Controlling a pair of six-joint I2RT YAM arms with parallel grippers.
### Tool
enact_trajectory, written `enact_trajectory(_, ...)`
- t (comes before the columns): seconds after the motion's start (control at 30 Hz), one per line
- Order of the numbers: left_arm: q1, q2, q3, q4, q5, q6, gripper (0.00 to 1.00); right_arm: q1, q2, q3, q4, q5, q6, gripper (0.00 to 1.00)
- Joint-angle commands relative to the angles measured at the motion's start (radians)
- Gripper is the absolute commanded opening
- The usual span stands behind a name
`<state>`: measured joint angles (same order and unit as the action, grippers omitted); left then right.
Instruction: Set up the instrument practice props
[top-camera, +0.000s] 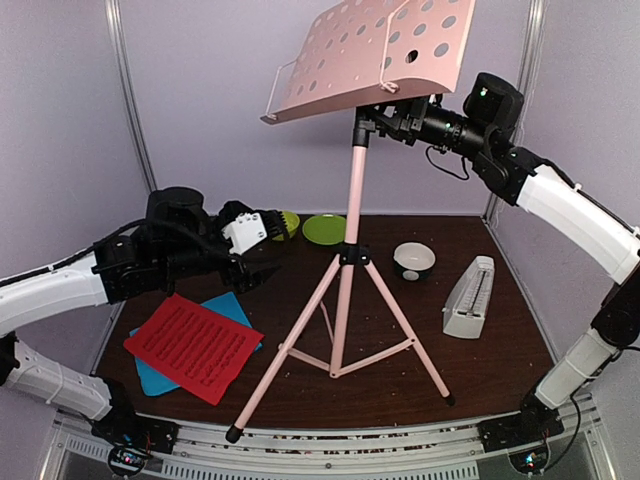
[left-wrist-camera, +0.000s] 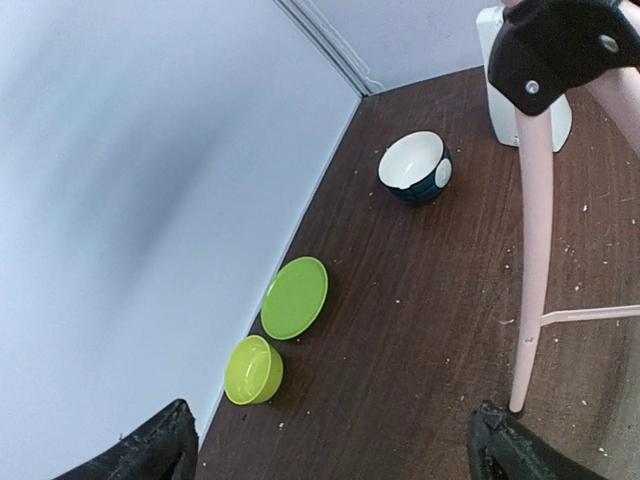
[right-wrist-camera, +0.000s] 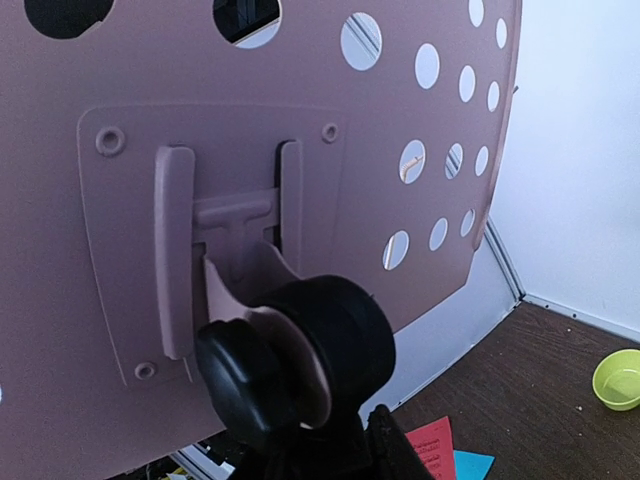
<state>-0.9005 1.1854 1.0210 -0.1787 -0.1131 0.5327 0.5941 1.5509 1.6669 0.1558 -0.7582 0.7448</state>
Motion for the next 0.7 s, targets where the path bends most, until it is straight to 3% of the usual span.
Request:
enact_trajectory(0.0, 0.009, -0.023, -0.025, 0.061, 0.003, -0.186, 0.98, 0.004, -0.08, -0.015, 0.191, 0.112, -0.088, 0.0)
enact_trajectory(0.17, 0.009, -0.035, -0.039, 0.07, 0.017, -0.259, 0.98, 0.011, -0.086, -0.017, 0.219, 0.162, -0.144, 0.0)
enact_trajectory(0.67, 0.009, -0.043, -0.015, 0.045, 0.0, -0.238, 0.98, 0.023, -0.088, 0.071, 0.253, 0.183, -0.169, 0.0)
